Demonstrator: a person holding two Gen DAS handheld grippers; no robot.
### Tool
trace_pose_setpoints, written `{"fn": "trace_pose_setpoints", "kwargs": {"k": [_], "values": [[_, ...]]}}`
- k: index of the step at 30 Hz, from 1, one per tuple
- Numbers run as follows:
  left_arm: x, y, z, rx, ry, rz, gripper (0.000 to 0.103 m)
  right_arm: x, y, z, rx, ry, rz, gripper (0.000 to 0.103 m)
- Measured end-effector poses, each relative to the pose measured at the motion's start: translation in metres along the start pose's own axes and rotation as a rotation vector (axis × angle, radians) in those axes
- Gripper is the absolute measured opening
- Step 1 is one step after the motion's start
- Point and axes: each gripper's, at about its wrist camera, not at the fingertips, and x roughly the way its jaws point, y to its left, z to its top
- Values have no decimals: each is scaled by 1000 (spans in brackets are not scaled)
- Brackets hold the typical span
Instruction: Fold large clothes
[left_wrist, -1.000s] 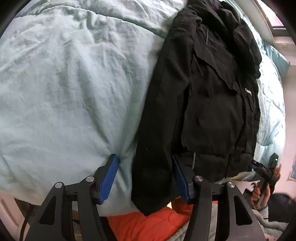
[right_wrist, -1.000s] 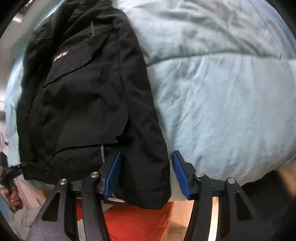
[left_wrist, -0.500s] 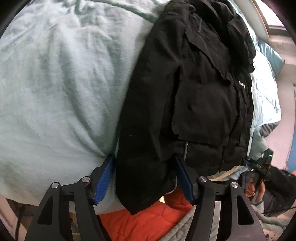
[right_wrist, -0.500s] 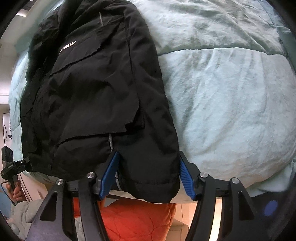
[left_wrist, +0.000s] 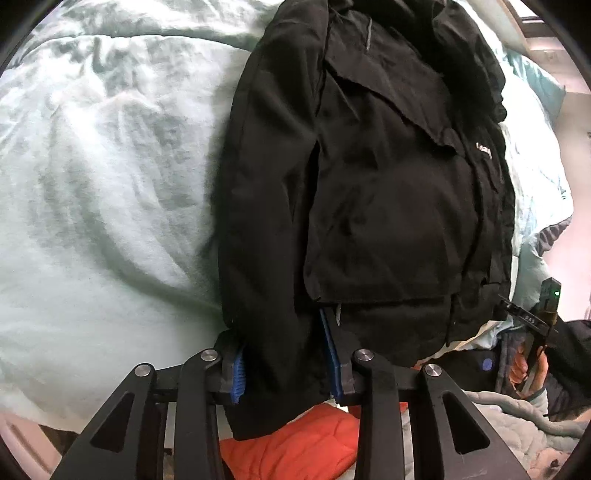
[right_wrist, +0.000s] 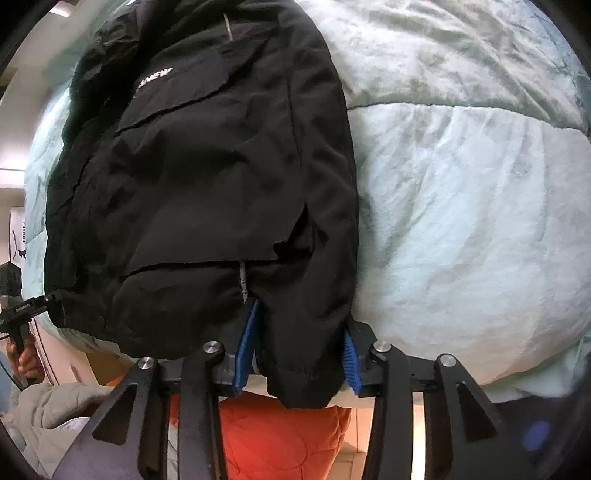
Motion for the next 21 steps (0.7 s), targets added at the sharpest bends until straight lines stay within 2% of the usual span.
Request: {"fn": "trace_pose_setpoints", "kwargs": {"k": [7, 12, 21], "values": [[11, -18, 11, 44, 67, 85, 34, 0, -17, 4, 8, -11, 32, 47], [17, -26, 16, 57, 101, 111, 34, -7, -32, 4, 14, -36, 29, 47], [25, -43, 21, 19, 109, 143, 34, -9, -13, -9, -8, -73, -39, 47]]}}
